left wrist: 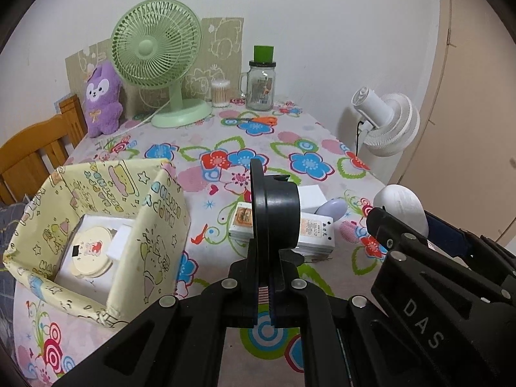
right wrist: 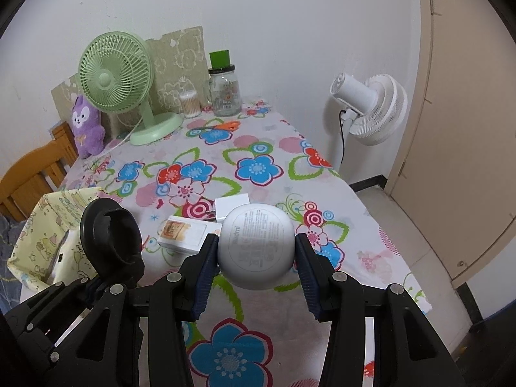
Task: Organize rigid objects
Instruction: 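Carry the white egg object with the right tool while the left tool carries the puck over the basket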
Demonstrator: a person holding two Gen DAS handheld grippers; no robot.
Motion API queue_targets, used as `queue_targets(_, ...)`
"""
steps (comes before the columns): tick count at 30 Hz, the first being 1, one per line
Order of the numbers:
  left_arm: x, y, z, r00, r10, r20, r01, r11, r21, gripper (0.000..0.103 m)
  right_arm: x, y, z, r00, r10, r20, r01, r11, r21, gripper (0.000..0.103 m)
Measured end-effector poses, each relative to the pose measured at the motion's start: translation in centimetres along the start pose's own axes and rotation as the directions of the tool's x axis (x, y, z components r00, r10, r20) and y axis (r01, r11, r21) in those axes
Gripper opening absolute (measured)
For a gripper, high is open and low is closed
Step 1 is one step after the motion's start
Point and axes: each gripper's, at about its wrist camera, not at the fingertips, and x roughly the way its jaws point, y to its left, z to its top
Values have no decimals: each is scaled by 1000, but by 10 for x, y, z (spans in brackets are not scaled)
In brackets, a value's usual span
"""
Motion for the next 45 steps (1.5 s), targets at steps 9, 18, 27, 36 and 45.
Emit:
queue_targets(9,-14,-4,5,1000,-9,16,9,1000,15,1,-15,7,7,1000,-7,20,7,1000,-22,51)
queue_targets(18,-26,-3,15,999,-21,35,20,999,28,1,-27,10,14,999,-19,38,21,999,-30,51)
queue_targets(27,-31,8,21,999,-31,33,30,999,44,1,-32,23,19,999,-26,47,28,999,-42,51)
queue_targets(36,-34,25,26,999,-25,34,23,998,50,1,-33,44,22,999,-13,46,15,998,-54,51)
queue_targets(45,-32,47,29,1000,-19,23,17,998,60,1,-27,66,23,1000,-3,27,5,998,-70,51)
